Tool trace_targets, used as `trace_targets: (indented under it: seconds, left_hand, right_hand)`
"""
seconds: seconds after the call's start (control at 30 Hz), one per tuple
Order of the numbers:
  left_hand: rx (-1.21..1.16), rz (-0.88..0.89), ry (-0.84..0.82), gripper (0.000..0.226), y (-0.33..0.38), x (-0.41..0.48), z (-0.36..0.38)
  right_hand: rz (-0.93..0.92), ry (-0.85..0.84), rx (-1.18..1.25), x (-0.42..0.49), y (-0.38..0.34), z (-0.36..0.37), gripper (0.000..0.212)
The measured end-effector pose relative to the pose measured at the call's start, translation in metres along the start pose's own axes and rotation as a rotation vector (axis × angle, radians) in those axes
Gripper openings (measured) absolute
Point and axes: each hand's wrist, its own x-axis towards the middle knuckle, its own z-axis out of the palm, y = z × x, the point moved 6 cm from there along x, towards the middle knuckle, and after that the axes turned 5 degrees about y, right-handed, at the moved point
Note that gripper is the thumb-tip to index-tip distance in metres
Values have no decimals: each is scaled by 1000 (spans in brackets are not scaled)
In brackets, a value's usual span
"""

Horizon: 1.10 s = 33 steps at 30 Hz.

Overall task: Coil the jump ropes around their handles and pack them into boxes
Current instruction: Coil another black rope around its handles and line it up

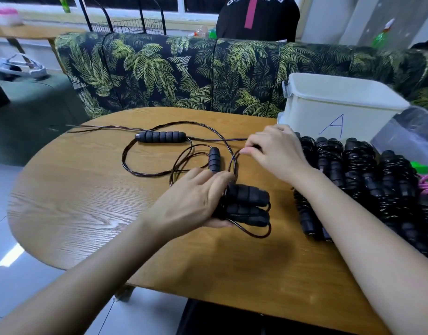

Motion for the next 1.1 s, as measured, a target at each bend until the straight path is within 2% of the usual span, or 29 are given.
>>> trace_targets:
  seconds: [0.13,0.2,0.3,0.4,0.53,0.63,0.83,0.93,1.03,1.1]
  left_hand:
    - [-11,-192,-47,79,-5,-1,14]
    - [16,-304,-95,92,-14,-4,21]
    - [195,-392,-177,114,-25,-5,24]
    - [281,-419,-159,113,-30,-4,20]
    - [283,-509,-151,105,-51,-12,17]
    - [192,-585,-106,101,-63,-14,14]
    - [-159,-707,-27,113,-66,-9,11]
    - [-361,-759,6,113,-61,-8,8]
    - [-392,-757,48,105,-52,-4,4]
    - [-394,-761,61,92,-48,-2,4]
  right_hand:
    - [-28,218,17,8,-27,-20,26]
    - [-42,277,58,2,-40,-35,24]
    - [-86,224,86,-20,-61,-41,31]
    - [-98,173,96,-48,-70,-41,38]
    - [-100,123,93,-86,-62,-39,41]
    - [-87,106,60,-103,-58,-32,43]
    - [-258,136,-44,-116,-79,-13,30]
    - [-276,152,-106,-115,-82,-1,27]
    - [-322,161,-151,-112,-88,10,29]
    - [-348,153,-156,-111,-92,15,30]
